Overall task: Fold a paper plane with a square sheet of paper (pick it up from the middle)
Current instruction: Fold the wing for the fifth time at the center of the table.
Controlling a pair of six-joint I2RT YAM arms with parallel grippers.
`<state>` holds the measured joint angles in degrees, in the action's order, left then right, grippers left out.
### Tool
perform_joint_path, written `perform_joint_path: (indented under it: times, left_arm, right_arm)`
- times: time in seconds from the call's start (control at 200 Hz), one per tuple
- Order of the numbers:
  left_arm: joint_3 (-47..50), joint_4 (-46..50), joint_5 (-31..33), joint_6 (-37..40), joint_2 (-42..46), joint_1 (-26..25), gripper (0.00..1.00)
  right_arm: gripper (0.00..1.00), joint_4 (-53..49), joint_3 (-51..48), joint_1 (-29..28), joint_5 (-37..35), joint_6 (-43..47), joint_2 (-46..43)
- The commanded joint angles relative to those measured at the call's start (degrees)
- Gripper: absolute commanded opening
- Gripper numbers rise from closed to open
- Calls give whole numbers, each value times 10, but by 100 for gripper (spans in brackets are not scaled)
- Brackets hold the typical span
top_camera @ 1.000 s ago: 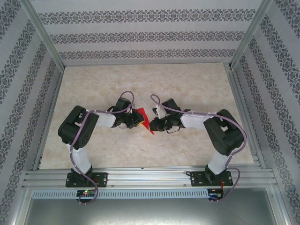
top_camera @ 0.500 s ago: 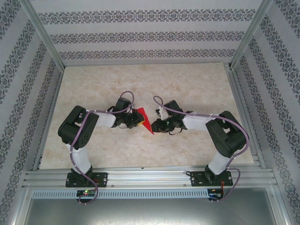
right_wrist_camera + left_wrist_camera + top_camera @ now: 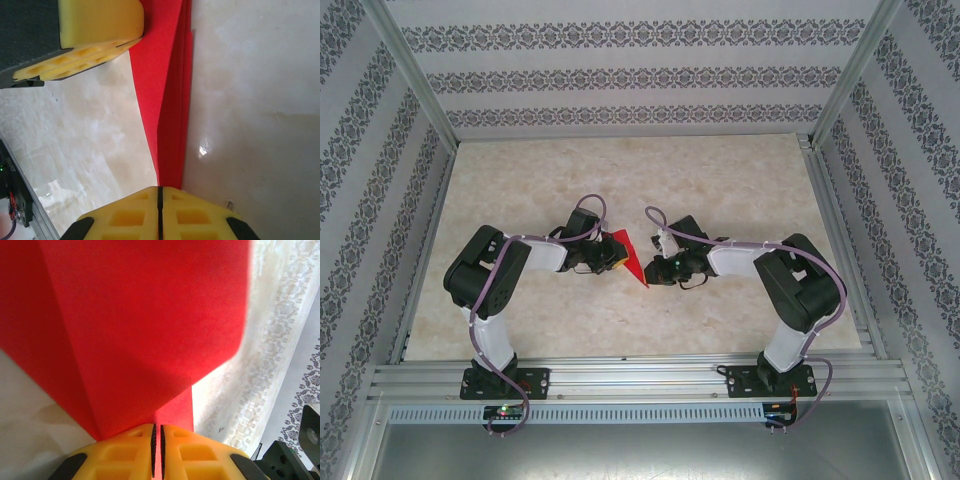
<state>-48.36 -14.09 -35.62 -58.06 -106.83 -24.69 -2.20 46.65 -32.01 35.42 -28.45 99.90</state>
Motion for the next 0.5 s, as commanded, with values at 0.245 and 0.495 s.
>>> perform_joint_path:
  times: [0.245,0.495]
  left_arm:
    - [9,25,8,11,-16,-6,15]
    - [10,27,8,12,-15,-5,15]
  right_arm:
    - [7,-8,12,-5,6,24,40]
    - [15,-22,18,-4,-2,20,4]
